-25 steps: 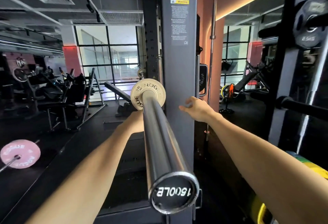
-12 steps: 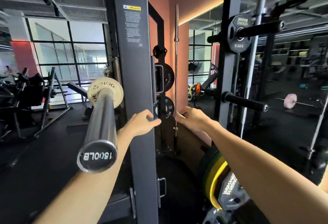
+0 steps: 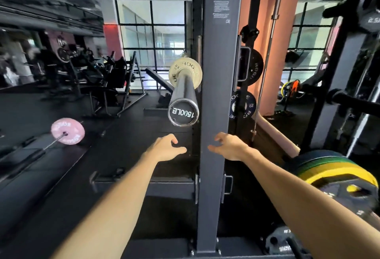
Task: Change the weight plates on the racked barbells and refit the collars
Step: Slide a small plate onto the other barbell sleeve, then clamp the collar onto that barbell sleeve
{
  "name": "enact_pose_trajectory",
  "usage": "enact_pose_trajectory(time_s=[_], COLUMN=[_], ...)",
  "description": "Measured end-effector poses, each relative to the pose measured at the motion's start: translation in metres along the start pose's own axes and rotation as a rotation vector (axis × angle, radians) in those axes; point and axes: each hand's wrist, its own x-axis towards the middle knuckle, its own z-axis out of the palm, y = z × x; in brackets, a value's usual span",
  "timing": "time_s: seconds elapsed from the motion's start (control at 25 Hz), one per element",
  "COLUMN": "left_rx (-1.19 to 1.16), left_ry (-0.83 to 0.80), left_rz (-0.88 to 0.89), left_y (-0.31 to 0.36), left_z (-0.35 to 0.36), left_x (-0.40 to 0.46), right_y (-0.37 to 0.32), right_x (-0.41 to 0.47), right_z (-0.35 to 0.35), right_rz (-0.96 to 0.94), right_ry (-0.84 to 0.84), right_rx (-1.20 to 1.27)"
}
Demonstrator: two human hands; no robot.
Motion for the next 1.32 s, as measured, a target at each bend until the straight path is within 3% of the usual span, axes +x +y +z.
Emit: enact_pose_trajectory(time_s=[0.44,0.64,1.08,1.32], left_rx=[-0.033,-0.025,-0.007,0.056], left_ry=[0.112,0.069,-0.151,-0.243], left_rz=[-0.208,-0.25,-0.326,-0.243], left_y=[-0.231,-0.32,-0.435,-0.464], left_z=[-0.145,-0.171,-0.084,-0.006], left_x=[-0.024,-0.012,0.083,0.179], right_y=[-0.207,-0.269,-0.244,-0.207], right_x=[0.068,0.095,0.205,0.286], right_z=[0.135,0.199,0.348,0.422], right_rz=[-0.108,-0.097,0.006,0.077], right_ry=[-0.151,-0.225,-0.409,-0.472], right_rx=[0.037,0.041,-0.073,-0.106])
